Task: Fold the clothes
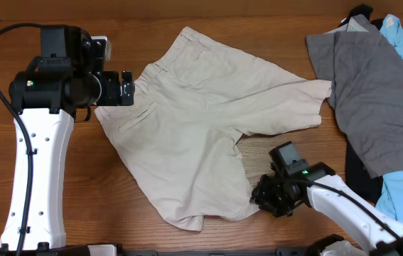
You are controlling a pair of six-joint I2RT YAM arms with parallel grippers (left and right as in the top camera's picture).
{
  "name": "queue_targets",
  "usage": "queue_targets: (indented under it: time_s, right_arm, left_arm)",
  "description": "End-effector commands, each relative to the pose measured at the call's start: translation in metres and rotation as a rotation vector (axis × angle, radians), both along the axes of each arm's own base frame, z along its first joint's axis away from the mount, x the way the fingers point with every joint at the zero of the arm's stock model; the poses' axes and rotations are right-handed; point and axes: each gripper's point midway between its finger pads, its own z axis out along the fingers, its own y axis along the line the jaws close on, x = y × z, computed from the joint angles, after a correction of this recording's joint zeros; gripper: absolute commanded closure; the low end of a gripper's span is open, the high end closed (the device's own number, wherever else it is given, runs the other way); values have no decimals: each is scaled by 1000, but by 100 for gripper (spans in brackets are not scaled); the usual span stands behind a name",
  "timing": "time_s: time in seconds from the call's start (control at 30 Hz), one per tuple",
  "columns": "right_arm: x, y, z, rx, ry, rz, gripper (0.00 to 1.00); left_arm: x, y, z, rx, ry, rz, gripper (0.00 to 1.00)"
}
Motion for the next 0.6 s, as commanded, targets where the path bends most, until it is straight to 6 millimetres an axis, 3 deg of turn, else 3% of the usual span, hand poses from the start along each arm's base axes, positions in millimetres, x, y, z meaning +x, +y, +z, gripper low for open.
queue_targets:
  time_s: [0.0, 0.03, 0.17, 0.3, 0.5, 0.57]
  right_arm:
    - [-6, 0, -9, -20, 56, -25, 84]
    - [-7, -1, -12, -32, 74, -44, 96]
    - [0, -6, -11, -70, 65, -89, 96]
    - [26, -22, 3, -146, 9, -119, 96]
    - [74, -92, 44, -382, -97, -160, 96]
    - [84, -106, 50, -399, -124, -164, 96]
  left_arm:
    - [2, -2, 2, 18, -12, -20, 0]
    - [2, -2, 2, 18, -12, -20, 0]
    - [3, -2, 3, 18, -15, -20, 0]
    - [5, -2, 4, 17, -26, -20, 0]
    - [5, -2, 4, 18, -27, -20, 0]
    - [5, -2, 4, 17, -26, -20, 0]
